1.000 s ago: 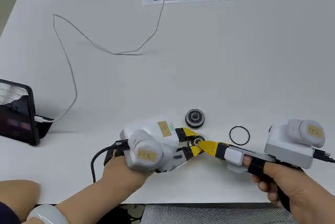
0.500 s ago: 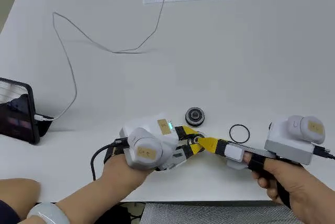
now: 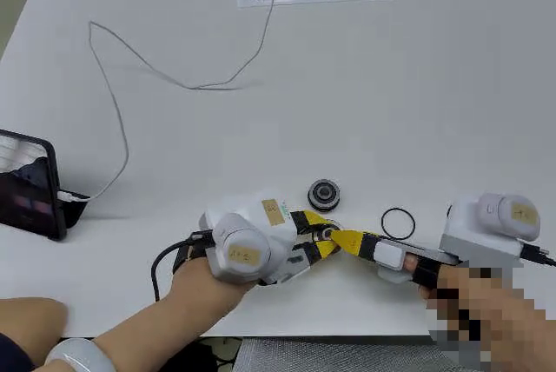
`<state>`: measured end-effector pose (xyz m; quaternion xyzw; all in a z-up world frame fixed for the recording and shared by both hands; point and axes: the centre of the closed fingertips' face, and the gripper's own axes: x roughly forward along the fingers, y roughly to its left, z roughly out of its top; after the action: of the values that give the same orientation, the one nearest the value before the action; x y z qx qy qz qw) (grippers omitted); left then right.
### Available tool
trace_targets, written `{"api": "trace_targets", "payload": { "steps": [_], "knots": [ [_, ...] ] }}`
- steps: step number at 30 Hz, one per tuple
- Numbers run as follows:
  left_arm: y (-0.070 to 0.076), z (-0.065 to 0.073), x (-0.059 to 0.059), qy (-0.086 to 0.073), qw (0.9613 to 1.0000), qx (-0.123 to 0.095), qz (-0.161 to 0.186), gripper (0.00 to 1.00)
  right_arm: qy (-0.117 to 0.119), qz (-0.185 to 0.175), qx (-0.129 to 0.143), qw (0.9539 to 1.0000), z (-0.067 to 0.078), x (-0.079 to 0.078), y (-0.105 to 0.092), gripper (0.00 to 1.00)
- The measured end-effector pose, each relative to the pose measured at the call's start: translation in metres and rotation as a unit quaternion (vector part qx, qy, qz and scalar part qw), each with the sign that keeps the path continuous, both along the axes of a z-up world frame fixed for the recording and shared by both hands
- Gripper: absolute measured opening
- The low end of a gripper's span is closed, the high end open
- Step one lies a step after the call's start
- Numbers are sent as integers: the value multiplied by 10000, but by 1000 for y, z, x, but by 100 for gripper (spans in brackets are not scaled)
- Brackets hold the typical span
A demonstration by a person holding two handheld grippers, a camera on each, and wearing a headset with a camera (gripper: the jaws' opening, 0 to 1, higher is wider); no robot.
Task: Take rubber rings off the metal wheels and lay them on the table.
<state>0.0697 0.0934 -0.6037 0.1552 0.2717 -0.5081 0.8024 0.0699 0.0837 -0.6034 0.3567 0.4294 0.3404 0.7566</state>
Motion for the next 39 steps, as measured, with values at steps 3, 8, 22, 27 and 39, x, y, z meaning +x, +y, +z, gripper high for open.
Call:
{"api": "trace_targets", "payload": {
  "steps": [3,8,22,27,39],
  "knots": [
    [0,0,0,-1,10000,1,0,14,-63,-17,-10,10000,3,1,-4,19],
    [0,0,0,0,10000,4,16,14,-86,55,-100,9999,-1,1,-2,16],
    [1,0,-1,6,10000,13,24,14,-200,102,-338,9992,-6,2,-5,7],
    [1,0,-1,6,10000,10,24,14,-224,117,-377,9990,-7,2,-6,5],
    [1,0,0,7,10000,9,24,14,-298,128,-421,9986,-6,2,-6,2]
  ]
}}
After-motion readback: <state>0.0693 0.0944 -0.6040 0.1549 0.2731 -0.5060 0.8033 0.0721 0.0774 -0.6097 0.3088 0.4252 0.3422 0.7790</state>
